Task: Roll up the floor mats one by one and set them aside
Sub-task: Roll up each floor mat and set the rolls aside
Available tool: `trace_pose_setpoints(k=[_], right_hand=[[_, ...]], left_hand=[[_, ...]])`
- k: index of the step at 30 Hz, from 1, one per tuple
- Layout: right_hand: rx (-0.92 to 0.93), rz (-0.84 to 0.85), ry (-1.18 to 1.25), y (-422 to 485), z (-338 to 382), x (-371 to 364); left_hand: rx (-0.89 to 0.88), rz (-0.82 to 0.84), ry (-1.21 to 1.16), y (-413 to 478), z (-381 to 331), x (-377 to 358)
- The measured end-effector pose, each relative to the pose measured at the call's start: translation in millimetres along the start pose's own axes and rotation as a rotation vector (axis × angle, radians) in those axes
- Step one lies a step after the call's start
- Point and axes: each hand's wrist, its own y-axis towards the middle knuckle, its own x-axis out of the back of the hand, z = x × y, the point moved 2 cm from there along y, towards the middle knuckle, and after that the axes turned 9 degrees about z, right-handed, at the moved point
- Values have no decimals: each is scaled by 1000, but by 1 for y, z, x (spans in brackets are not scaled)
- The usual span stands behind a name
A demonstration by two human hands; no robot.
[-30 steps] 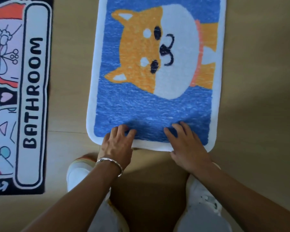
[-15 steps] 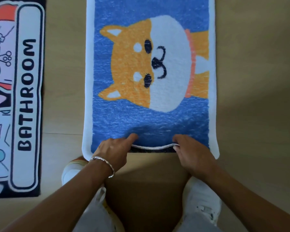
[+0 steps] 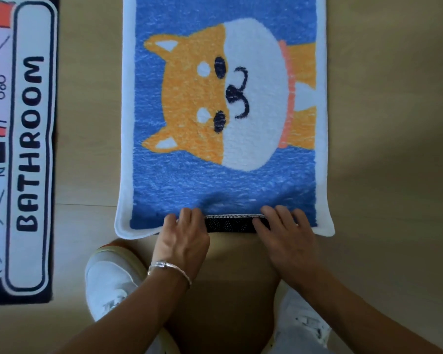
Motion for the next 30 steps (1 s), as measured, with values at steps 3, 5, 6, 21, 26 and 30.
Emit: trace_pose_setpoints(k=[3, 5, 6, 21, 26, 30], right_hand=[[-28, 27, -2, 2, 8, 0], [-52, 33, 59, 0, 7, -2], [-59, 29, 102, -2, 5, -3], [-165, 503, 730, 48, -54, 17], [-145, 218, 270, 49, -42, 16], [-226, 85, 161, 50, -32, 10]], left_hand=[[103, 26, -92, -12, -12, -19], [114, -28, -168, -15, -6, -26], [85, -81, -193, -15, -1, -30], [129, 184, -699, 25, 74, -5], [150, 119, -713, 42, 72, 0], [222, -6, -501, 41, 63, 3]])
